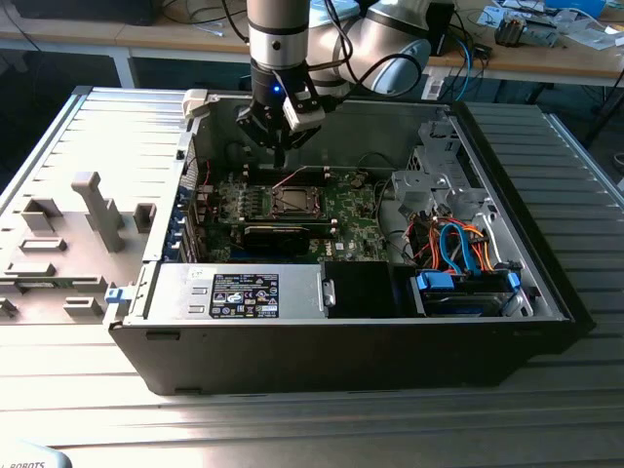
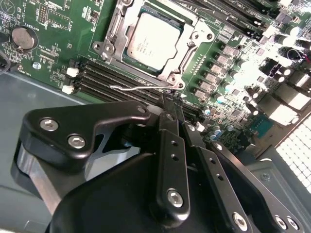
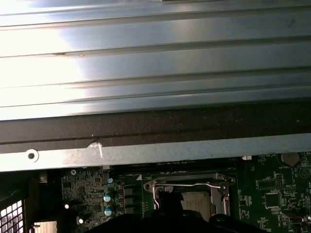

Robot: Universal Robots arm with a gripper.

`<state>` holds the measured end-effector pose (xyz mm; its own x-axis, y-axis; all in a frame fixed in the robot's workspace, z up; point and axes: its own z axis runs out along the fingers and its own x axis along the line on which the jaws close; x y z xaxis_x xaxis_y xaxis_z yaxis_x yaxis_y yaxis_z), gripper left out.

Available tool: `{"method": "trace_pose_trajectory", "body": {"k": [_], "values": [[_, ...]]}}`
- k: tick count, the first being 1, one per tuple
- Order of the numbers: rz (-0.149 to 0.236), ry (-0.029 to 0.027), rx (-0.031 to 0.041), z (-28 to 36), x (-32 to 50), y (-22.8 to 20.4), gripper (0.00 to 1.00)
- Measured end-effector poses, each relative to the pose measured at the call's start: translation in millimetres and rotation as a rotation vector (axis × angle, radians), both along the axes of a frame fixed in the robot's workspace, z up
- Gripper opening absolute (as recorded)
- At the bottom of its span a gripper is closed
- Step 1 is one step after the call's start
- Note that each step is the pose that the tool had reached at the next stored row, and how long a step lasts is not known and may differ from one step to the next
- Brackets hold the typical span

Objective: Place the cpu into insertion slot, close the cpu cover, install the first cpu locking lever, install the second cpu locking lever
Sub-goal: 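Install the first cpu locking lever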

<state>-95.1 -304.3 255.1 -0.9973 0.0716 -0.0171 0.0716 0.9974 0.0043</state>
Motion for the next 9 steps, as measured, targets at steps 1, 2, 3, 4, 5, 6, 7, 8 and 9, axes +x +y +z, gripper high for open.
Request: {"method": "trace_pose_trajectory", "body": {"k": [1,2,3,4,5,6,7,8,9], "values": [[0.0,0.0001,-0.0001,-0.3,0.0,0.0,0.11],[-0.001,0.0001,-0.0001,-0.7,0.0,0.0,0.11],[-0.001,0.0002,-0.0002,-1.0,0.0,0.0,0.11],[-0.001,0.0001,-0.0002,-1.4,0.0,0.0,0.11],[-0.001,0.0001,-0.0001,-2.1,0.0,0.0,0.11],[-0.002,0.0001,-0.0001,-2.6,0.0,0.0,0.11],[-0.002,0.0001,-0.0001,-3.3,0.0,0.0,0.11],[-0.002,0.0001,-0.0001,-3.8,0.0,0.0,0.11],[-0.002,0.0002,-0.0002,-4.2,0.0,0.0,0.11]]}}
